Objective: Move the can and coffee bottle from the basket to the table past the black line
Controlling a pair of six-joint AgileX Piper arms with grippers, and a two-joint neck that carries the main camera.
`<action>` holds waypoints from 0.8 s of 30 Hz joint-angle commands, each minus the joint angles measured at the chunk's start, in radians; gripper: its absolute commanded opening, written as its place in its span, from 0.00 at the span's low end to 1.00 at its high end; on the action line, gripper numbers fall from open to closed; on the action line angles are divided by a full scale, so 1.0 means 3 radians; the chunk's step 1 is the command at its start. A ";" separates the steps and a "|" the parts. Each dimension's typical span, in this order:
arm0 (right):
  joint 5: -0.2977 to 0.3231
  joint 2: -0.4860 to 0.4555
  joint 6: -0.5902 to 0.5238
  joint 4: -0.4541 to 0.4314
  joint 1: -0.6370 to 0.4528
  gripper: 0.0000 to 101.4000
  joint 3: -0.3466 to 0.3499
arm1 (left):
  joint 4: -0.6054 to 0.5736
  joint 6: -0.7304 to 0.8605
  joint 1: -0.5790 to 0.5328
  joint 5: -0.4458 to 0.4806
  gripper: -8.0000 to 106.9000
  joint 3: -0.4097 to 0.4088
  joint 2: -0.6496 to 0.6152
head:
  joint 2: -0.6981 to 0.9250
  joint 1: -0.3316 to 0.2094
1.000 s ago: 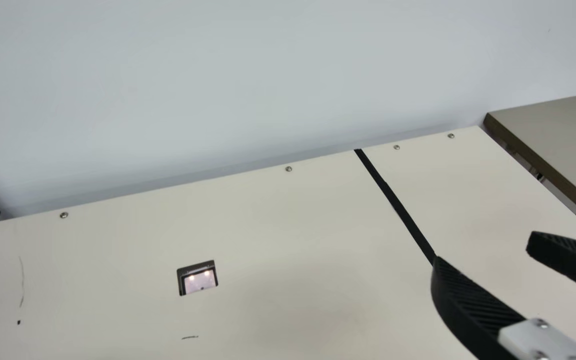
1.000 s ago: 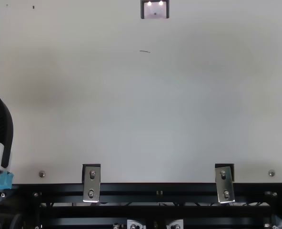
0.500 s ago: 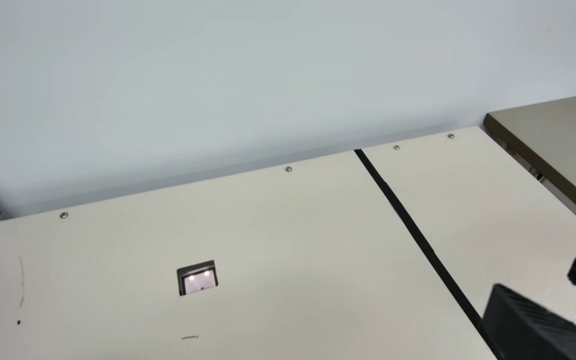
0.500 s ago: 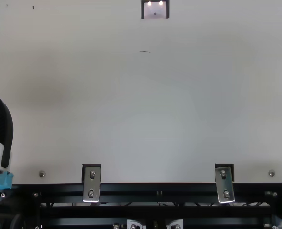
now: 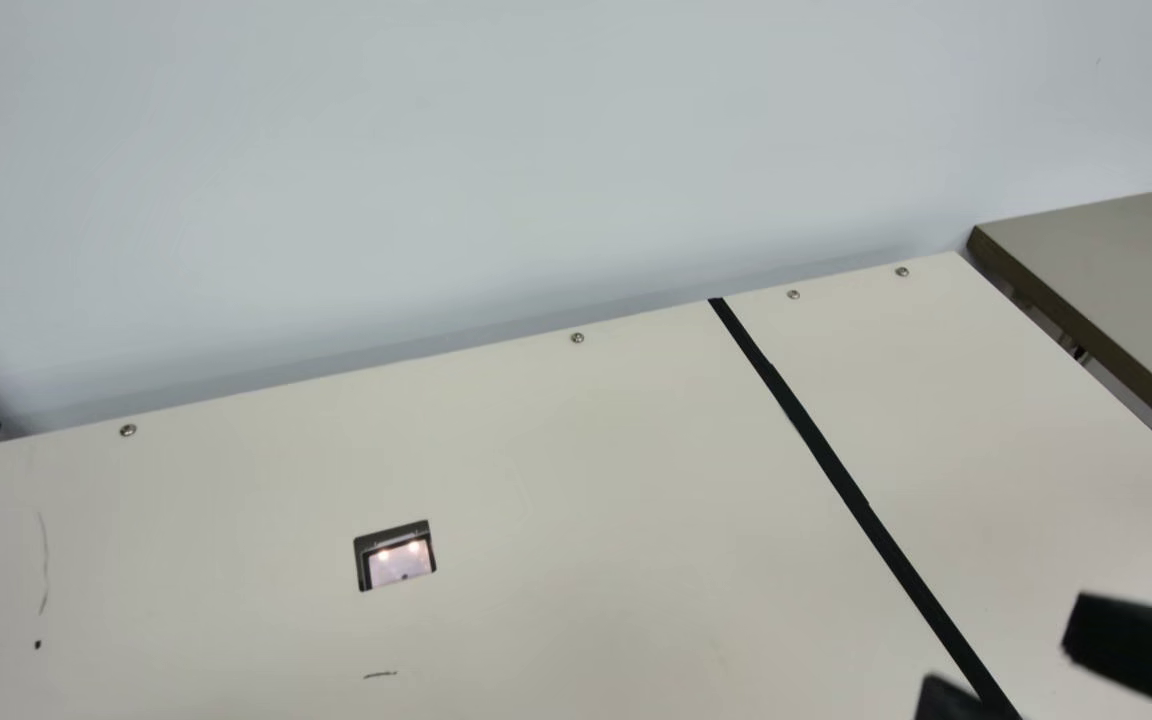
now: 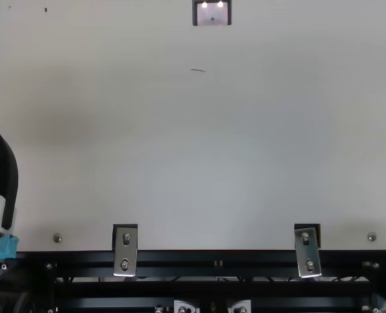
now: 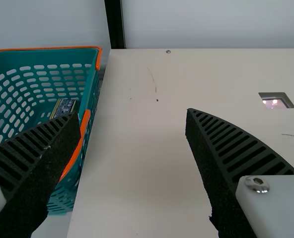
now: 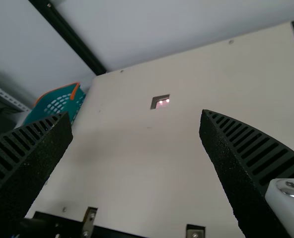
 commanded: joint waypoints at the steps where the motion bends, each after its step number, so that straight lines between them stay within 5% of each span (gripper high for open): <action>1: -0.0010 -0.0013 0.0229 0.0140 0.0092 1.00 0.0056 | 0.0000 0.0000 0.0000 0.0000 0.85 0.0000 0.0000 | 0.0018 -0.0085; 7: -0.0010 -0.0111 0.0713 0.0375 0.0307 1.00 0.0131 | 0.0000 0.0000 0.0000 0.0000 0.85 0.0000 0.0000 | 0.0018 -0.0085; 24: -0.0006 -0.0115 0.0719 0.0375 0.0308 1.00 0.0131 | 0.0000 0.0000 0.0000 0.0000 0.85 0.0000 0.0000 | 0.0018 -0.0085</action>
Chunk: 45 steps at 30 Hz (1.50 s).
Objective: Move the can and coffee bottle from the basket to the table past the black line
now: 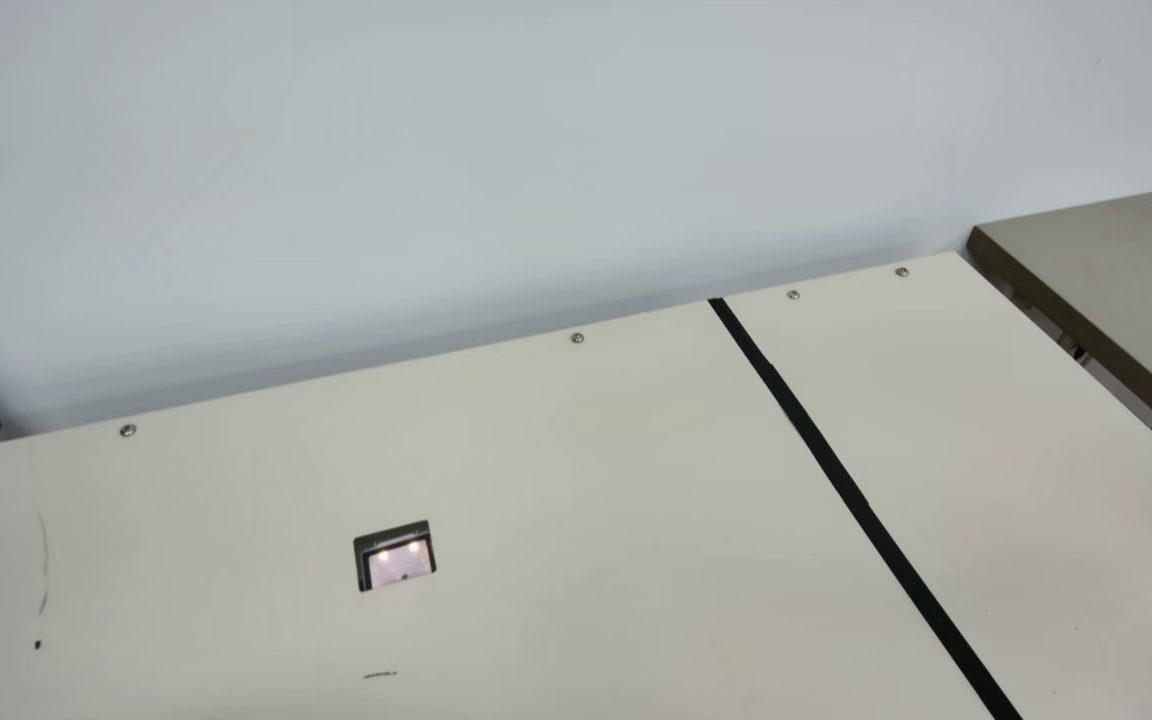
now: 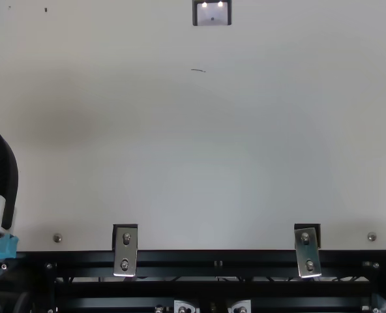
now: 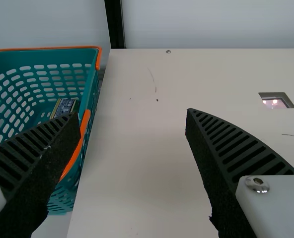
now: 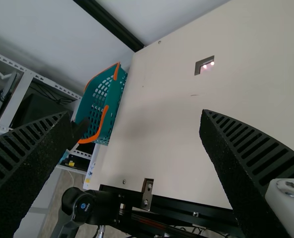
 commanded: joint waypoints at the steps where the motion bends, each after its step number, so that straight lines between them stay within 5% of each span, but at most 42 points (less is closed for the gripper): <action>1: 0.0000 0.0000 0.0000 0.0000 0.0000 1.00 0.0000 | 0.0000 0.0000 0.0000 0.0000 0.85 0.0000 0.0000 | 0.0022 -0.0081; 16: 0.0000 0.0000 0.0000 0.0000 0.0000 1.00 0.0000 | 0.0000 0.0000 0.0000 0.0000 0.85 0.0000 0.0000 | 0.0949 0.0037; 39: 0.0000 0.0000 0.0000 0.0000 0.0000 1.00 0.0000 | 0.0000 0.0000 0.0000 0.0000 0.85 0.0000 0.0000 | 0.3170 -0.0121; 45: 0.0000 0.0000 0.0000 0.0000 0.0000 1.00 0.0000 | 0.0000 0.0000 0.0000 0.0000 0.85 0.0000 0.0000 | 0.3394 -0.0122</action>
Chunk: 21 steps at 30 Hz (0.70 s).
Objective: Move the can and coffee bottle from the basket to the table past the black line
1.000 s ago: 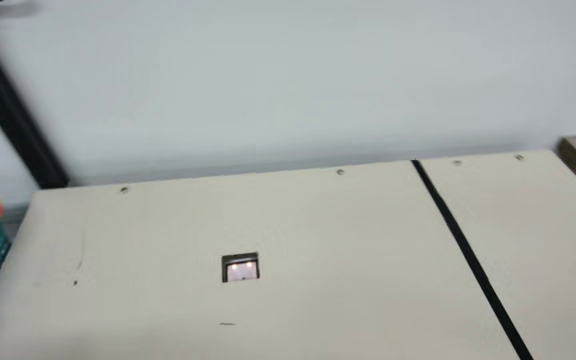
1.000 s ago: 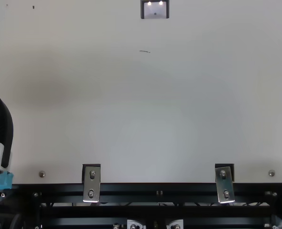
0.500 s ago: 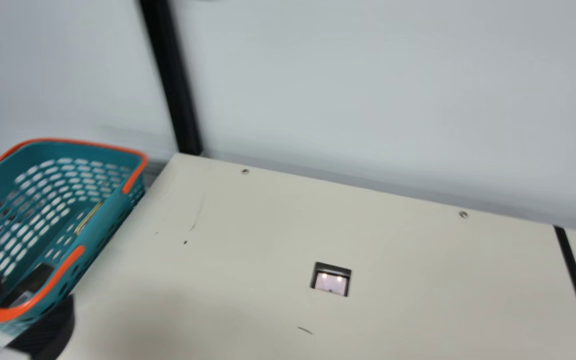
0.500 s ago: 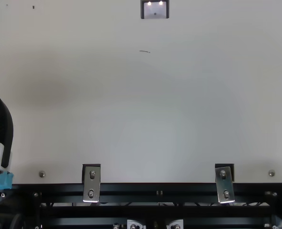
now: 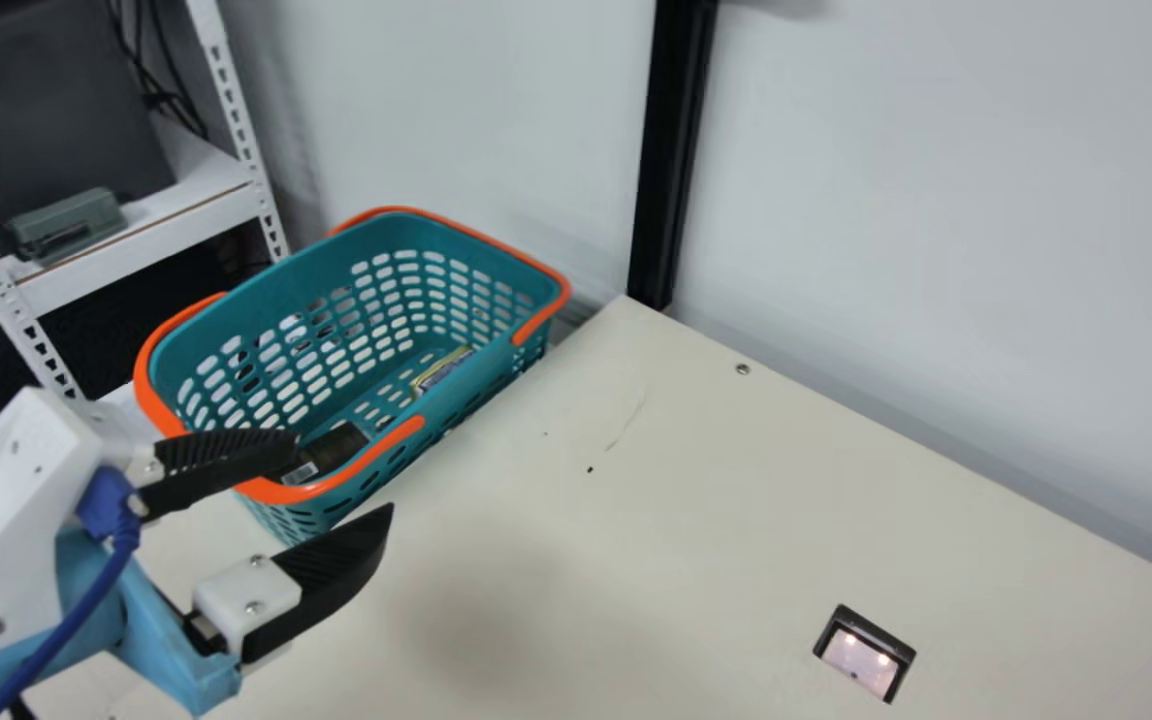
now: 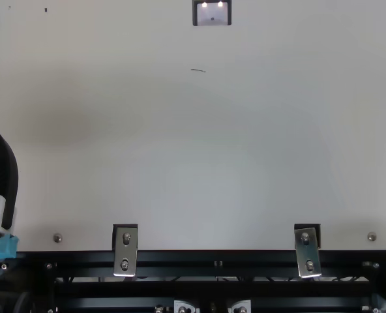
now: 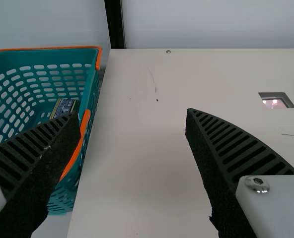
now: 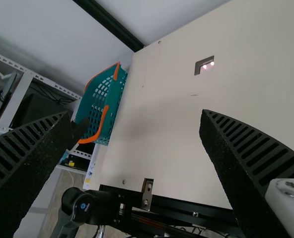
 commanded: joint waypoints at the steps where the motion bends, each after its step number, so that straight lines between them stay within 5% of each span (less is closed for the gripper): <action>1: 0.0000 0.0000 0.0000 0.0000 0.0000 1.00 0.0000 | 0.0000 0.0000 0.0000 0.0000 0.85 0.0000 0.0000 | 0.0067 -0.0105; 21: 0.0000 0.0000 0.0000 0.0000 0.0000 1.00 0.0000 | 0.0094 -0.0170 -0.0010 -0.0081 0.85 -0.0092 0.0118 | 0.0067 -0.0105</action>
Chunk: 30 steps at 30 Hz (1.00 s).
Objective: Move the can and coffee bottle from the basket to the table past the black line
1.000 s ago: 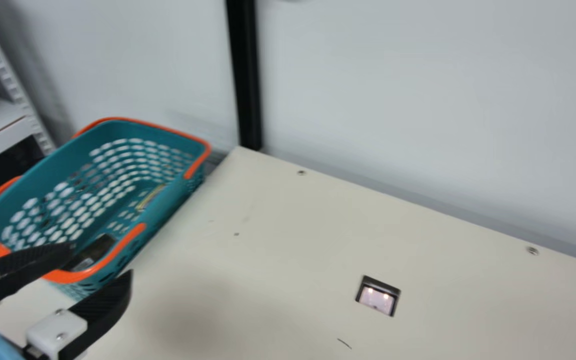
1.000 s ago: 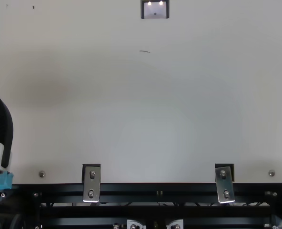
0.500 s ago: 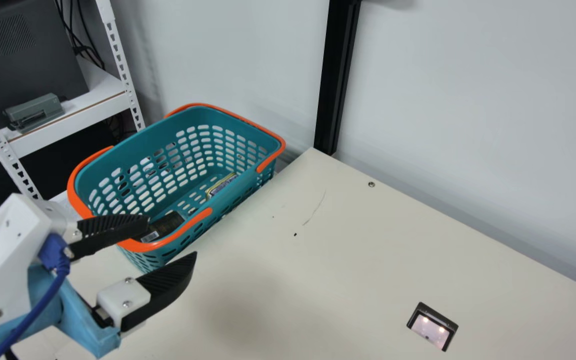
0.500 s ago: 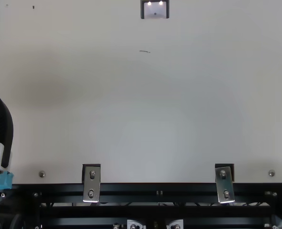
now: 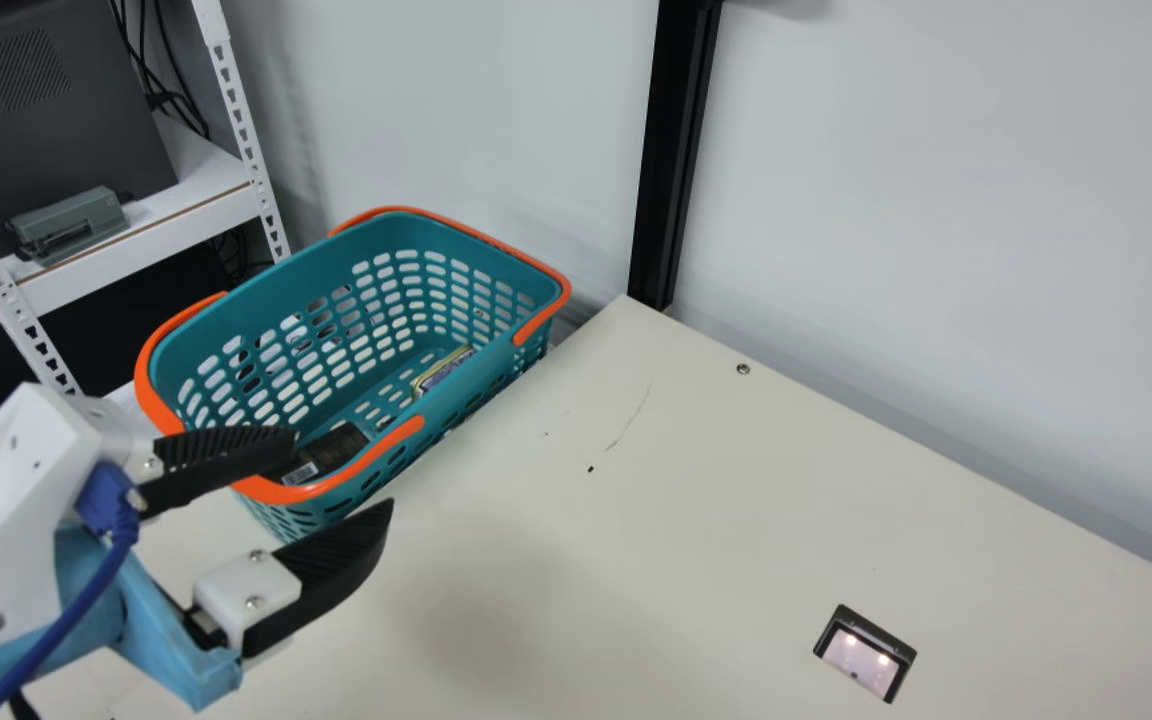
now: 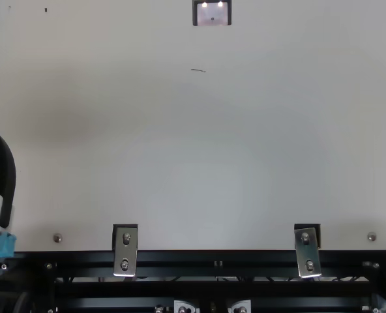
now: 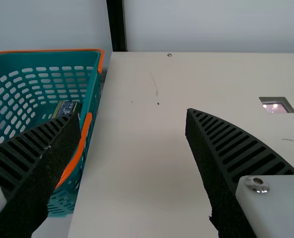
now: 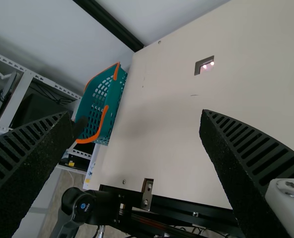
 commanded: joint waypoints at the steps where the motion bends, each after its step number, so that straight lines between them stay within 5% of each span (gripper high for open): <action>1: 0.0000 0.0000 0.0000 0.0000 0.0000 1.00 0.0000 | 0.0058 -0.0117 -0.0012 -0.0063 0.85 -0.0067 0.0095 | 0.0067 -0.0105; 15: 0.0000 0.0000 0.0000 0.0000 0.0000 1.00 0.0000 | 0.0358 -0.0679 0.0323 -0.0657 0.85 -0.0947 0.1398 | 0.0067 -0.0105; 23: 0.0000 0.0000 0.0000 0.0000 0.0000 1.00 0.0000 | -0.0370 0.0126 0.0971 -0.0901 0.85 -0.1568 0.2351 | 0.0067 -0.0105; 30: 0.0000 0.0000 0.0000 0.0000 0.0000 1.00 0.0000 | -0.1266 0.1324 0.1564 -0.0681 0.85 -0.2182 0.3101 | 0.0067 -0.0105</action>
